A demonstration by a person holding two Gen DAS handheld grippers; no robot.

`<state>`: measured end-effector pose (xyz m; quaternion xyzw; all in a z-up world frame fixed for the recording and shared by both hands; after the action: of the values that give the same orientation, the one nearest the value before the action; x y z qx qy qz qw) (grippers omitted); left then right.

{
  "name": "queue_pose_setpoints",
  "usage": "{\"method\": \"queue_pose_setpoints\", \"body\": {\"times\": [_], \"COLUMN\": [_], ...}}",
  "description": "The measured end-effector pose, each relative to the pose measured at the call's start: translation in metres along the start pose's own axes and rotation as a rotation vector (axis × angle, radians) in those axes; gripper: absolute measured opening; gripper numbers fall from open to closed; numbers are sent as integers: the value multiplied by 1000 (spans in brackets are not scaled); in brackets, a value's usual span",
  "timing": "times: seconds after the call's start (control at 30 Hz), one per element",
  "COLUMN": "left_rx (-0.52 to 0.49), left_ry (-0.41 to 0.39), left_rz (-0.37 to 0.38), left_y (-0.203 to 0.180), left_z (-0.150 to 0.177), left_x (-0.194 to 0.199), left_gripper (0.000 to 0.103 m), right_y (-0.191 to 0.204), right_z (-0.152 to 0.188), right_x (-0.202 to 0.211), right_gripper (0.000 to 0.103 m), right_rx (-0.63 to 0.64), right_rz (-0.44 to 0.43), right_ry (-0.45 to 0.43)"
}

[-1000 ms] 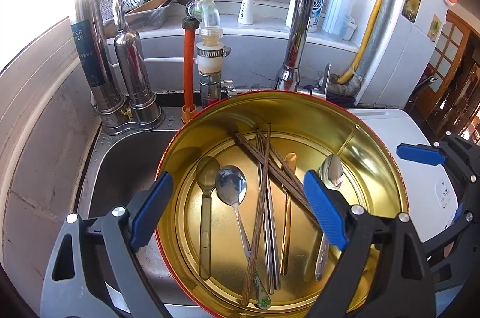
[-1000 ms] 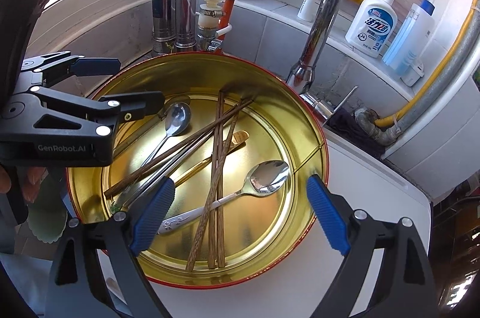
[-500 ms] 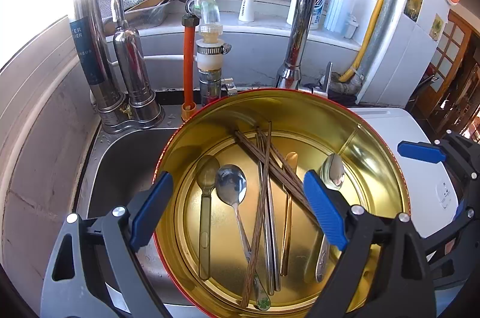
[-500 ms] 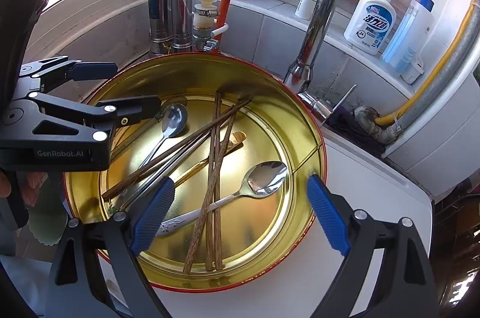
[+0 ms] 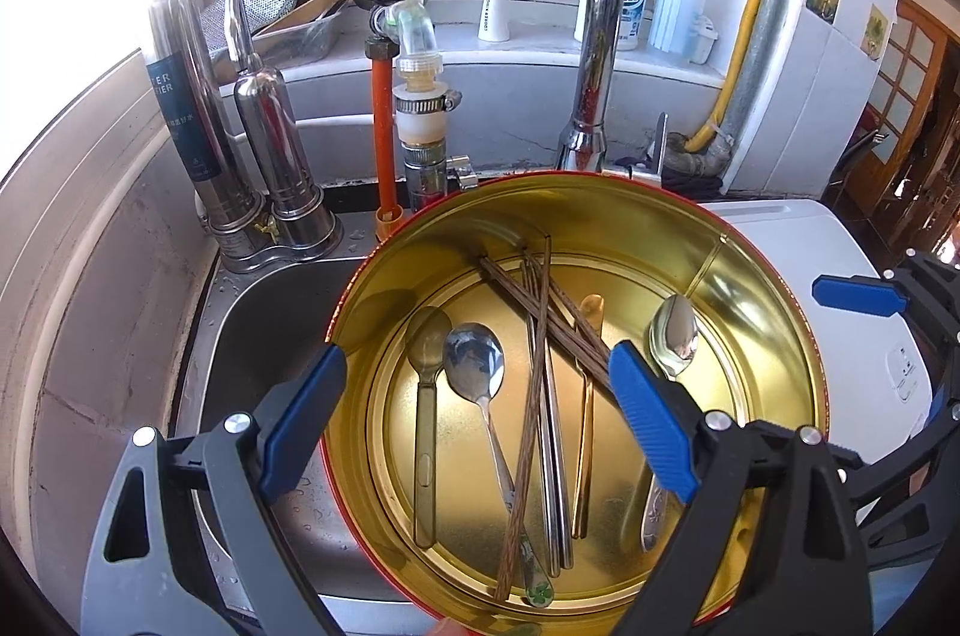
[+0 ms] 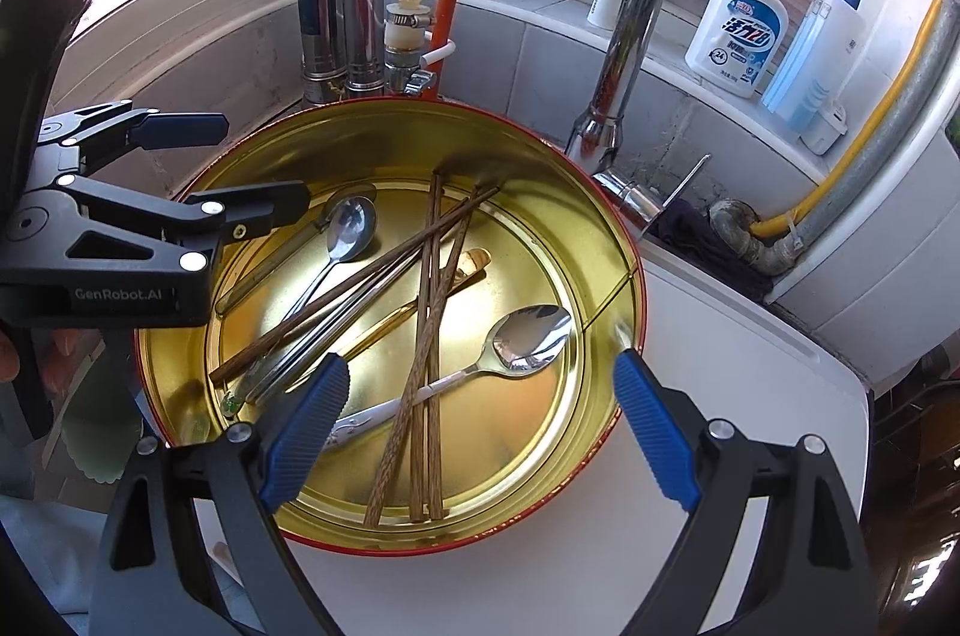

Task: Organize utensils

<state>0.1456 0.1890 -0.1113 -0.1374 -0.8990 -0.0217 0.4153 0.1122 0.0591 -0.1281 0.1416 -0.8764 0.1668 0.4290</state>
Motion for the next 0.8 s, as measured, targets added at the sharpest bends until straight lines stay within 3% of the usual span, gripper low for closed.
{"method": "queue_pose_setpoints", "body": {"times": [0.4,0.57,0.7,0.8], "left_rx": [-53,-165,-264,-295], "left_ry": [33,115,168,189], "left_rz": [38,29,-82,-41], "left_y": [-14,-23,-20,-25], "left_z": [4,6,7,7], "left_x": [12,17,17,20], "left_gripper": [90,90,90,90], "right_y": [1,-5,-5,-5], "right_z": [4,2,-2,-3], "right_x": [15,22,26,25], "right_gripper": [93,93,93,93], "right_rx": [37,57,95,100], "right_rz": [-35,-35,-50,-62], "right_ry": [20,59,87,109]}}
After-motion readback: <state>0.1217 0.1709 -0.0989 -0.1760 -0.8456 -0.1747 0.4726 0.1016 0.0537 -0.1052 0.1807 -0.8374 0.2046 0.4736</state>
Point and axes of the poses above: each gripper's, at about its wrist camera, not at the fingertips, and x roughly against the way its jaws point, y to its left, z to its underside, the point moved 7 cm from there along -x, roughly the way its jaws point, and after that the axes turned 4 degrees about z, right-handed, at the moved point
